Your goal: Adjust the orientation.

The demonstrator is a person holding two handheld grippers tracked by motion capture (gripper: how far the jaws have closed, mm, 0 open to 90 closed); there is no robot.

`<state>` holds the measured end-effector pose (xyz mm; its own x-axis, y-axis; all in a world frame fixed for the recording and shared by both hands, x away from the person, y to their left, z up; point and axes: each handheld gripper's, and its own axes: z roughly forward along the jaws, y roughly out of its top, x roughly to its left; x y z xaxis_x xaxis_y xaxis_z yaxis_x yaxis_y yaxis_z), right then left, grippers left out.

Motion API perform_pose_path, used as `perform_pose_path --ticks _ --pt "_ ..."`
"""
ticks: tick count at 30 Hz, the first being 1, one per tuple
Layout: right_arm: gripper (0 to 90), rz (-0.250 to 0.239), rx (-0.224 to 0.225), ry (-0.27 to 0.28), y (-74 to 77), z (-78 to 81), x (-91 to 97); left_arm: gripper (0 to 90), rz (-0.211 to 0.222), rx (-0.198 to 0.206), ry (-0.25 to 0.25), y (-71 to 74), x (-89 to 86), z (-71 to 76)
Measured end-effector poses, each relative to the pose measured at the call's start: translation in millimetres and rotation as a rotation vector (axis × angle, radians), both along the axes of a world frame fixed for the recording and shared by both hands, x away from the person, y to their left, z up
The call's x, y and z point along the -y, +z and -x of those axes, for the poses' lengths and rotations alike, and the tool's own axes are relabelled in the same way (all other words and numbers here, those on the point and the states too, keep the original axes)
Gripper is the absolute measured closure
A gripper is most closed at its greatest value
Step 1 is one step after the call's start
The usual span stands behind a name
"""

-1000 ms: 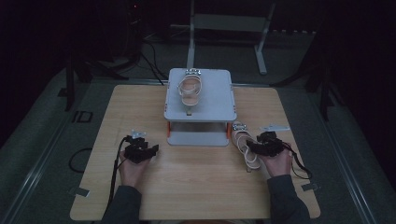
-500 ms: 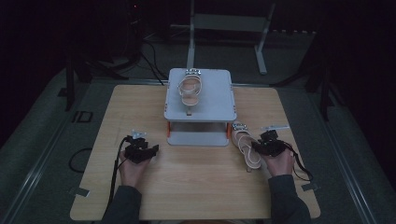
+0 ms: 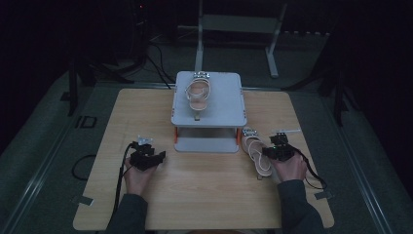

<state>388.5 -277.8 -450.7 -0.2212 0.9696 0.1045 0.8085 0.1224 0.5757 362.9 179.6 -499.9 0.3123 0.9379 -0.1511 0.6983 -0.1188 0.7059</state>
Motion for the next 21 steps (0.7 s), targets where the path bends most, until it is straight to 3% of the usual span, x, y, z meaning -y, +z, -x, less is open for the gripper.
perform_pose_path --ticks 9,16,21 --pt "83.2 -0.051 -0.025 -0.068 1.7 -0.5 0.8 47.3 -0.001 0.002 -0.002 -0.2 -0.2 0.0" --pt "83.2 -0.117 -0.003 -0.104 6.4 -1.5 4.5 47.3 -0.003 0.006 -0.001 -0.5 -0.3 -0.3" --pt "83.1 -0.124 0.010 -0.118 8.5 -1.7 6.8 47.3 -0.003 0.008 -0.001 -0.7 -0.3 0.0"
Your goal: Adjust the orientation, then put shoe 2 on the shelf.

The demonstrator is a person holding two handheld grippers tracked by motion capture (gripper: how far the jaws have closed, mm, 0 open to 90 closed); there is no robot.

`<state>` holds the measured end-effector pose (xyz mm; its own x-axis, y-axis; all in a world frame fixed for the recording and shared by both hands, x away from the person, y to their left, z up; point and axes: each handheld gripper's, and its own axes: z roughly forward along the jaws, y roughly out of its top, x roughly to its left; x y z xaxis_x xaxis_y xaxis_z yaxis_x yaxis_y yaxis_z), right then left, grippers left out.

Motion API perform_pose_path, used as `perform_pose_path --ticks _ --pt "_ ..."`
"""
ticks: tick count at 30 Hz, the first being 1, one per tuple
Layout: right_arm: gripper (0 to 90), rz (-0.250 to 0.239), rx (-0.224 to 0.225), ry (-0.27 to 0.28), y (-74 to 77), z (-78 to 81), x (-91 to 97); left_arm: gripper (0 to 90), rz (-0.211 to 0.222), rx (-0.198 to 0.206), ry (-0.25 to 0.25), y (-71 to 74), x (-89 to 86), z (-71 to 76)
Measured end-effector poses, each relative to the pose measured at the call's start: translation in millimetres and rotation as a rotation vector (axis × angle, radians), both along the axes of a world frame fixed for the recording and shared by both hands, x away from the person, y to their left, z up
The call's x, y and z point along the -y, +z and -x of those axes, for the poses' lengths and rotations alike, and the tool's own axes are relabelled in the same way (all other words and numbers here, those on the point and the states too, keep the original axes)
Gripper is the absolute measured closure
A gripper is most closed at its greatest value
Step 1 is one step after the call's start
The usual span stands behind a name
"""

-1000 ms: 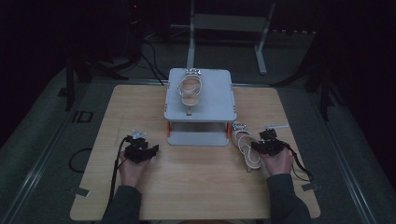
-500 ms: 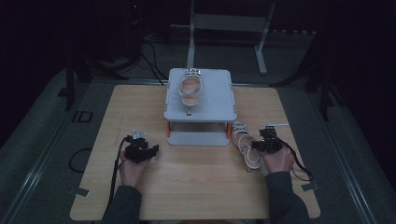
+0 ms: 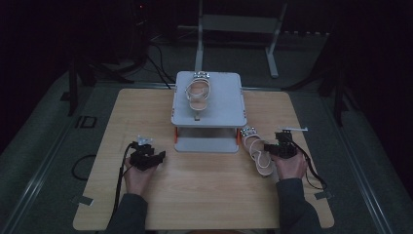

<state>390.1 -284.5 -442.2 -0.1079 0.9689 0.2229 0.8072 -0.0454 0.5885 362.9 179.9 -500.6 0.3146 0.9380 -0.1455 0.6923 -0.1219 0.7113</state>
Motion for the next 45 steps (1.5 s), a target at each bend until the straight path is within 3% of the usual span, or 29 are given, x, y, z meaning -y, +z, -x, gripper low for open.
perform_pose_path --ticks 17,23,45 --pt "83.0 -0.046 0.028 -0.051 11.8 -4.5 8.4 47.1 -0.008 0.009 0.001 -0.7 0.9 0.9" --pt "83.0 -0.076 0.048 -0.077 24.6 -9.8 15.6 47.0 -0.001 0.014 0.002 -1.3 0.5 0.7" --pt "82.9 -0.151 0.079 -0.081 60.7 -29.5 22.8 46.6 -0.010 0.024 0.003 -2.2 1.8 2.4"
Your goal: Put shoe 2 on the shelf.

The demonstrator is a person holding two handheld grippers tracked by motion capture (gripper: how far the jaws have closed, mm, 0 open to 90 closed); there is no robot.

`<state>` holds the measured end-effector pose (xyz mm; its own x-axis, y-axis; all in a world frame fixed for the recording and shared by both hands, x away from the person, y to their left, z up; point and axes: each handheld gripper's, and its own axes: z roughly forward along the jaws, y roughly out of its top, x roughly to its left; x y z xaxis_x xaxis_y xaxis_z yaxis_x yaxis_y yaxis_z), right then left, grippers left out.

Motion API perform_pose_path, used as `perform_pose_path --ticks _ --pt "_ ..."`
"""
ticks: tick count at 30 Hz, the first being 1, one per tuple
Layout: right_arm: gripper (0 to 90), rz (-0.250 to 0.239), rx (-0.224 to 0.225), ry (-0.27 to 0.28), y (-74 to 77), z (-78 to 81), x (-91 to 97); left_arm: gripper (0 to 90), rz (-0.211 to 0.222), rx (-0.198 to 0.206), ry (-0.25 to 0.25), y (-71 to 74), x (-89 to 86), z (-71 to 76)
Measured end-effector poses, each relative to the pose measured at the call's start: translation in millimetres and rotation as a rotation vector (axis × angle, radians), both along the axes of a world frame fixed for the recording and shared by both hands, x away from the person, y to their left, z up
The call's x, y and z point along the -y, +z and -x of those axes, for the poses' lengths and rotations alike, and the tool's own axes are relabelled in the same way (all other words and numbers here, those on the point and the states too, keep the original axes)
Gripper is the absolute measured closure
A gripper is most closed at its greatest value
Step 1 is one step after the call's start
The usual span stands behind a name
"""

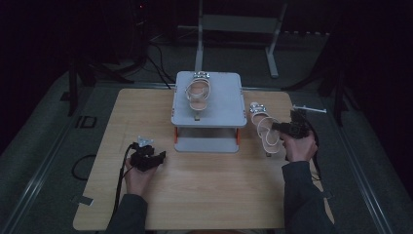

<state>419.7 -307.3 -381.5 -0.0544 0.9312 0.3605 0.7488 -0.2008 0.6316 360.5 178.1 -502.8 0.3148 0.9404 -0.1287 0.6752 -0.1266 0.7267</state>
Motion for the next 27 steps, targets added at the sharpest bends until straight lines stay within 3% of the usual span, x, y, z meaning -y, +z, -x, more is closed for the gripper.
perform_pose_path --ticks 14,22,27 --pt "82.9 -0.030 0.026 0.002 30.2 -16.7 -1.4 45.3 -0.011 0.010 -0.003 -0.7 1.7 0.9" --pt "82.9 -0.048 0.051 0.011 54.3 -22.2 -4.9 45.0 -0.020 0.014 -0.005 -0.8 2.0 1.1" --pt "82.8 -0.051 0.076 0.032 76.5 -28.7 -17.5 45.0 -0.017 0.015 -0.005 -1.0 1.9 1.0"
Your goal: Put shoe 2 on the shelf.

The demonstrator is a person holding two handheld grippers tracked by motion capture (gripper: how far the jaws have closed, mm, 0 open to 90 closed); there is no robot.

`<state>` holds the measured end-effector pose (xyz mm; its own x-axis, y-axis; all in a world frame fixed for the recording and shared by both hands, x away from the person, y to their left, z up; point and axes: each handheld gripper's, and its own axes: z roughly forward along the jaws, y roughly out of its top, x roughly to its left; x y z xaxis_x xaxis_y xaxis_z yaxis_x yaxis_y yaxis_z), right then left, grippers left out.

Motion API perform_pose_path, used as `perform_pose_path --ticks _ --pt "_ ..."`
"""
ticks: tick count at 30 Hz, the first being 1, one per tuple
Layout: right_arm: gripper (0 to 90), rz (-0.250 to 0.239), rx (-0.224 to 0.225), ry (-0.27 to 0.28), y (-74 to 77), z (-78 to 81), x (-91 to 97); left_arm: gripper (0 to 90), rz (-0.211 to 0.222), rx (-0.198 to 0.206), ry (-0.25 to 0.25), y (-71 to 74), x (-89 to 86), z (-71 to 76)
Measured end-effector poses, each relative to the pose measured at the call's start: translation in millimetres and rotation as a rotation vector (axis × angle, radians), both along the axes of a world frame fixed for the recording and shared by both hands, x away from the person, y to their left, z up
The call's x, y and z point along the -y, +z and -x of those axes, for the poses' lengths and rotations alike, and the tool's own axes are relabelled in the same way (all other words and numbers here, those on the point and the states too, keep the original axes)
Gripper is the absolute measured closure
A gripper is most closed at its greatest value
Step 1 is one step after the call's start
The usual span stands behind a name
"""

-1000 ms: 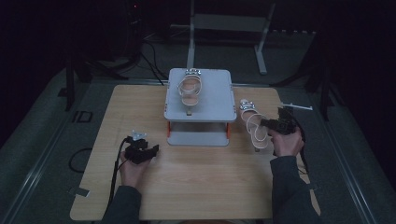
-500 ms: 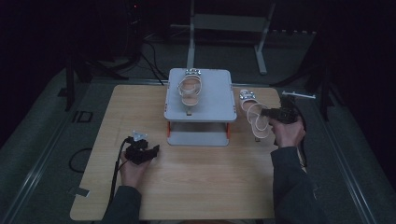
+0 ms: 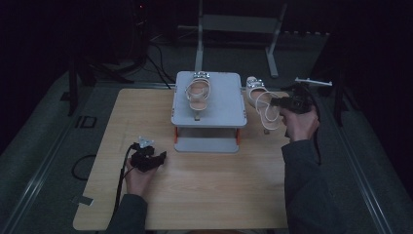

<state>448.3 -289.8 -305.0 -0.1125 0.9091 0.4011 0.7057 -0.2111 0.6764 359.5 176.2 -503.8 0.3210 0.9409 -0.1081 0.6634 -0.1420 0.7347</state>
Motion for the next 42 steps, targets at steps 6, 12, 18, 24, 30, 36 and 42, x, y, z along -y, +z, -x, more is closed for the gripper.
perform_pose_path --ticks 6,12,18,24,30,36,42 --pt "82.9 0.002 0.010 0.013 13.4 -6.1 -8.9 45.0 0.001 -0.001 -0.001 0.1 -0.1 -0.1" --pt "82.8 -0.014 0.005 0.015 19.6 -12.8 -13.8 45.0 -0.001 0.000 -0.001 0.0 0.1 0.0" --pt "82.8 -0.017 0.000 0.021 24.3 -17.8 -20.3 45.0 -0.001 0.000 -0.001 0.0 0.0 0.0" --pt "82.8 -0.028 -0.004 0.035 31.0 -20.8 -31.0 44.9 0.000 -0.003 -0.002 0.2 0.1 0.1" --pt "82.8 -0.026 -0.006 0.059 36.3 -23.7 -45.9 44.9 0.002 -0.002 -0.004 0.1 0.1 -0.1" --pt "82.8 -0.020 -0.011 0.078 39.0 -26.1 -59.6 44.8 0.002 -0.003 -0.005 0.2 0.1 -0.3" --pt "82.7 0.022 -0.019 0.094 39.3 -28.9 -72.9 44.8 0.004 -0.004 -0.005 0.2 0.1 -0.4"
